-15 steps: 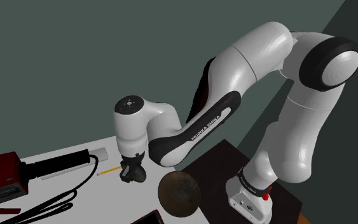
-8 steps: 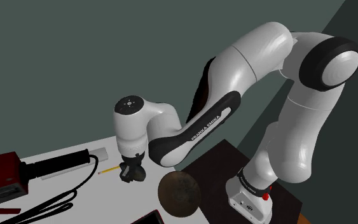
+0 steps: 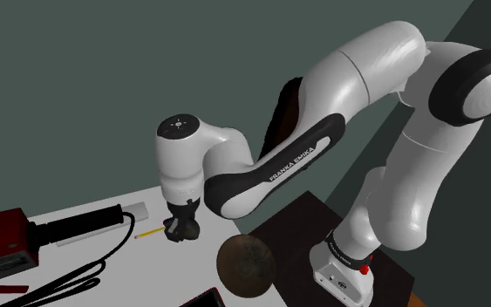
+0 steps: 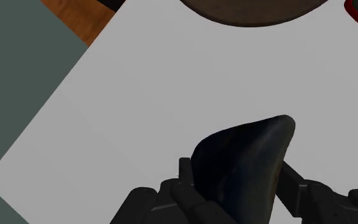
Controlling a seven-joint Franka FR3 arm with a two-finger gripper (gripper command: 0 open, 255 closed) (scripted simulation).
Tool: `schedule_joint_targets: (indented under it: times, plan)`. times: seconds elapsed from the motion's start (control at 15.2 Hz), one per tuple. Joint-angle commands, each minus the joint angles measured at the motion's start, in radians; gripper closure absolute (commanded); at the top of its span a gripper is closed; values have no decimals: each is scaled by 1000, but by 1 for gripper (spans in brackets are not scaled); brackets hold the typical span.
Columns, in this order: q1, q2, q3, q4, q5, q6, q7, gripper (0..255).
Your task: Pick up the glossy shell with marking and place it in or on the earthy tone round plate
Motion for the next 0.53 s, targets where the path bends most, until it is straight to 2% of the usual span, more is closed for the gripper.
schedule_joint_targets:
  times: [0.0,0.46]
  plan:
    - [-4,-25,5,2,17,-23,-14,255]
    - [-10,-92,13,29,65,-107,-53,255]
